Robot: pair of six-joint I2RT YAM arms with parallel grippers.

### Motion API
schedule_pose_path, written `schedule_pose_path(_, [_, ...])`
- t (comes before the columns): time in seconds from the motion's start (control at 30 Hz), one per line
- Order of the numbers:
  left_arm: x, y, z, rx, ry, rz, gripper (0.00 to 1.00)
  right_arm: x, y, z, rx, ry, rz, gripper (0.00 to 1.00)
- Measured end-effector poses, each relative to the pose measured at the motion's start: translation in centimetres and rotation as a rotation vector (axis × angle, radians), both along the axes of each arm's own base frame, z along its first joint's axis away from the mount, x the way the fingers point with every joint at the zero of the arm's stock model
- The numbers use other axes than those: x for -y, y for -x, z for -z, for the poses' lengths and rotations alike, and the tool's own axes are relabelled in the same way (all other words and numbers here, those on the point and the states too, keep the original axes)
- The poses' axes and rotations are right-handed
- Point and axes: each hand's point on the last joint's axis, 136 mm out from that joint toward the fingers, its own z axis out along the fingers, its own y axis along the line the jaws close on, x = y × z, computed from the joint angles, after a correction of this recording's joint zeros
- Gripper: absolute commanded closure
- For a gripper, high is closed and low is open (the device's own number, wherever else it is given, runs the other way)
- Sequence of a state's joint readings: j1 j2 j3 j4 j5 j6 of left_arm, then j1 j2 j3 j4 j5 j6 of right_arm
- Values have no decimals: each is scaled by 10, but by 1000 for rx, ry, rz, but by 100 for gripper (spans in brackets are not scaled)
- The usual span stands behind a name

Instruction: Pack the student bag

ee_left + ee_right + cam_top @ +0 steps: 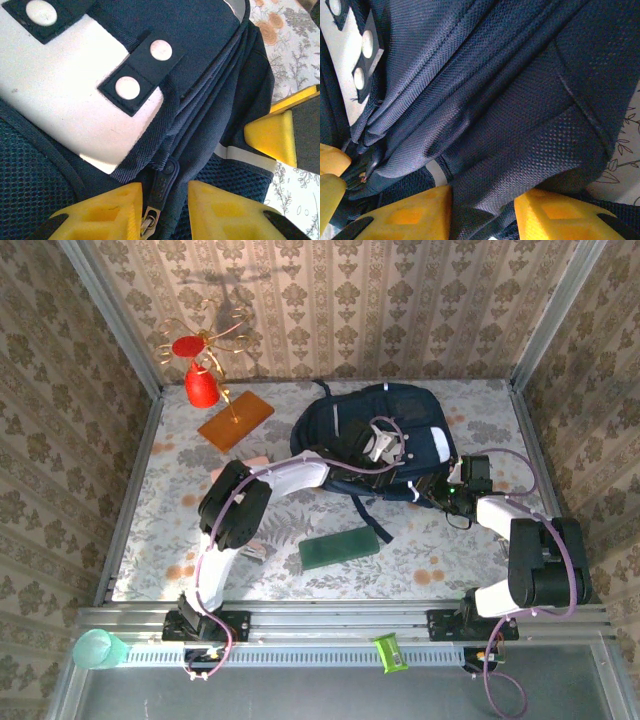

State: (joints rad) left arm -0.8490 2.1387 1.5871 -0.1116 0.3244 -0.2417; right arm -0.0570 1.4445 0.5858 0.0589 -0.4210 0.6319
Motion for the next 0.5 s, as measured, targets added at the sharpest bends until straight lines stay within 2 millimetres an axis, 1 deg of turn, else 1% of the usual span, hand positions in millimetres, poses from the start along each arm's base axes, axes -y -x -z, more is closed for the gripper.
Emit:
schedule_pose_path(0.1, [3,0,-2,18,-18,11,67,0,-1,1,1,-2,-2,60])
schedule_pose_path(0.2, [6,2,2,22,-36,33,66,-1,-1,2,0,-3,-2,60])
schedule_pose_path(0.5, [13,2,23,5,-110,62,69,-1,-1,2,1,-5,-4,60])
